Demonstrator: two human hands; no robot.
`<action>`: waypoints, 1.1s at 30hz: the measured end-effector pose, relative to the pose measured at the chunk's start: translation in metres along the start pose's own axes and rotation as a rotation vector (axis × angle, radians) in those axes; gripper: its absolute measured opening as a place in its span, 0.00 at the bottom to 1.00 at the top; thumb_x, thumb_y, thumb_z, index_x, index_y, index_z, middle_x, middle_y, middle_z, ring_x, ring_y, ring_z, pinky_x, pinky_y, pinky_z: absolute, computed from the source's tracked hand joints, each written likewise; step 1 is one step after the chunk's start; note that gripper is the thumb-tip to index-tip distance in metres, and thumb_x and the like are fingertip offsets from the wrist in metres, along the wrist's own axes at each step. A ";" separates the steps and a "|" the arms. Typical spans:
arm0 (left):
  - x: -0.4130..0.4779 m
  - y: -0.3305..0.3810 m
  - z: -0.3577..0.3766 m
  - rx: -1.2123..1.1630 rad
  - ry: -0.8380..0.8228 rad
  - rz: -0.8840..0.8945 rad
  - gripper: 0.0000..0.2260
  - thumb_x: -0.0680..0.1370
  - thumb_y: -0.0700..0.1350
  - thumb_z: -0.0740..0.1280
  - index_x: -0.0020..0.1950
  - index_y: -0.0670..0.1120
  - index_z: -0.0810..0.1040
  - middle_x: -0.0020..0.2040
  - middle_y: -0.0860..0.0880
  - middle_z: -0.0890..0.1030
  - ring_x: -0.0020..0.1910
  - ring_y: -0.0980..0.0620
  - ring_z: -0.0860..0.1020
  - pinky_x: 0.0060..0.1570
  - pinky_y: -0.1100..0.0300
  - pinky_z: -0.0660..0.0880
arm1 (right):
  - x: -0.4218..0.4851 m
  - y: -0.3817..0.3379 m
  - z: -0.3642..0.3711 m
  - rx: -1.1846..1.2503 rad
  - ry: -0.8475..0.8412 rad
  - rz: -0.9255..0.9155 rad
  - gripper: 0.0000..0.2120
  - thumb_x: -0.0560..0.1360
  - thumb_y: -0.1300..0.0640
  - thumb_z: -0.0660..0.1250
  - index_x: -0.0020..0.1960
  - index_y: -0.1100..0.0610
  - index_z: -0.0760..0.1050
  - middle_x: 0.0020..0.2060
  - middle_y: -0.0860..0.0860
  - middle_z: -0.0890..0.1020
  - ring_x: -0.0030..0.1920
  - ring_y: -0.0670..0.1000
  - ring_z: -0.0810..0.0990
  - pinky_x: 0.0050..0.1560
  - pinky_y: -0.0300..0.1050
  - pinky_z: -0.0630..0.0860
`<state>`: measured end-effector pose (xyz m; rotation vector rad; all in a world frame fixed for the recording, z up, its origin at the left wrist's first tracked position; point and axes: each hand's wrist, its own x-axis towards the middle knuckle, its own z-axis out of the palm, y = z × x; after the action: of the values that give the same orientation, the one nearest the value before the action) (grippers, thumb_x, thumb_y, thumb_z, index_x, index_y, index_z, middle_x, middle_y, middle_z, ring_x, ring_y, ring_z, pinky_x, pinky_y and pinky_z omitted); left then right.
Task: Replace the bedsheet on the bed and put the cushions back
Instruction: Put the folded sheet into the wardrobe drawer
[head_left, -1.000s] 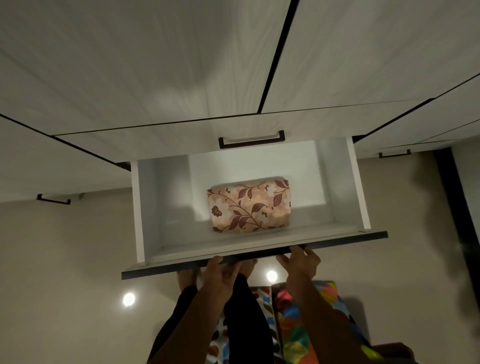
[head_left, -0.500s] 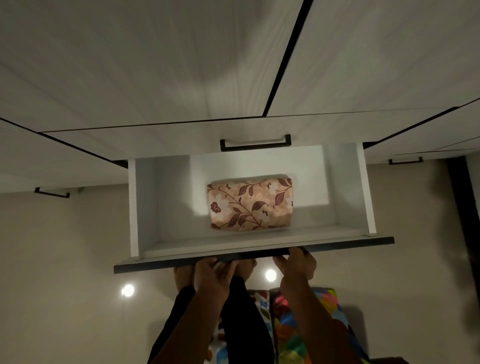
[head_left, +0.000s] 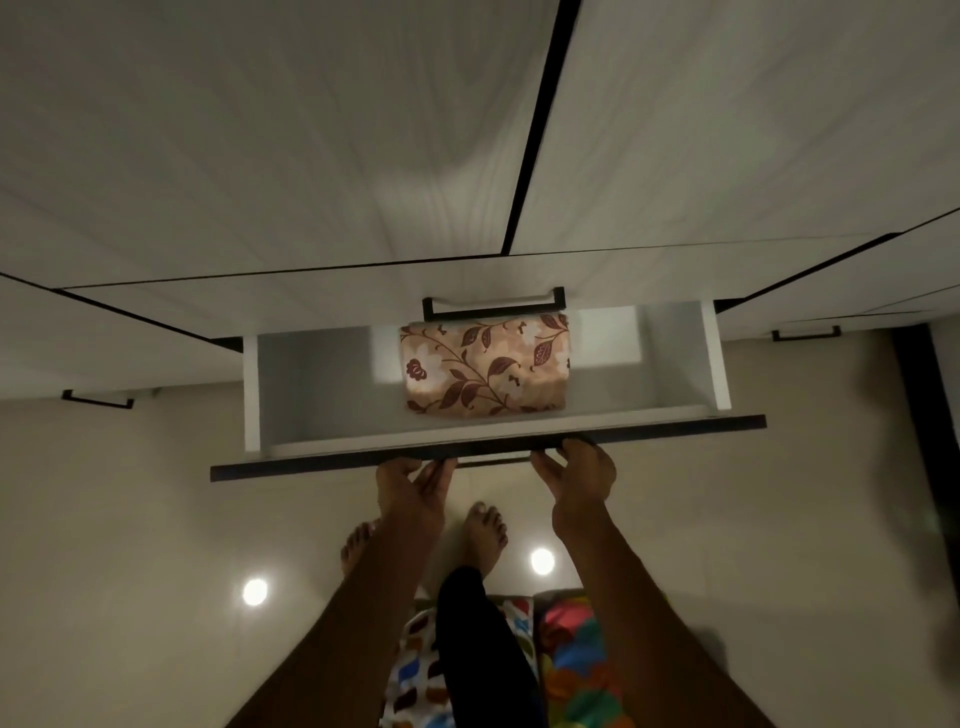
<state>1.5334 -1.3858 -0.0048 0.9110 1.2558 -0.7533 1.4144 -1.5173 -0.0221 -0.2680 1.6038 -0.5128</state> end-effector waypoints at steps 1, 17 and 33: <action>-0.006 0.003 0.010 -0.027 -0.019 0.003 0.07 0.78 0.32 0.60 0.52 0.39 0.75 0.54 0.34 0.79 0.53 0.34 0.81 0.65 0.46 0.79 | -0.001 -0.005 0.006 0.000 -0.020 0.002 0.19 0.77 0.68 0.71 0.67 0.61 0.76 0.57 0.61 0.83 0.51 0.63 0.87 0.51 0.59 0.85; 0.024 0.059 0.101 -0.016 -0.302 0.053 0.33 0.76 0.30 0.50 0.82 0.40 0.58 0.72 0.29 0.71 0.70 0.31 0.74 0.75 0.43 0.69 | 0.020 -0.062 0.109 0.164 -0.317 0.047 0.26 0.85 0.48 0.63 0.78 0.59 0.64 0.67 0.66 0.75 0.61 0.67 0.82 0.53 0.58 0.85; 0.023 0.074 0.133 -0.080 -0.418 0.054 0.31 0.75 0.30 0.51 0.80 0.36 0.60 0.71 0.30 0.71 0.69 0.29 0.74 0.74 0.38 0.69 | 0.030 -0.077 0.140 0.144 -0.454 0.049 0.27 0.85 0.39 0.55 0.76 0.56 0.67 0.69 0.64 0.74 0.68 0.65 0.77 0.69 0.61 0.75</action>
<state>1.6617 -1.4696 -0.0068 0.6754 0.8832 -0.7964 1.5388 -1.6212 -0.0156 -0.2169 1.1251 -0.4870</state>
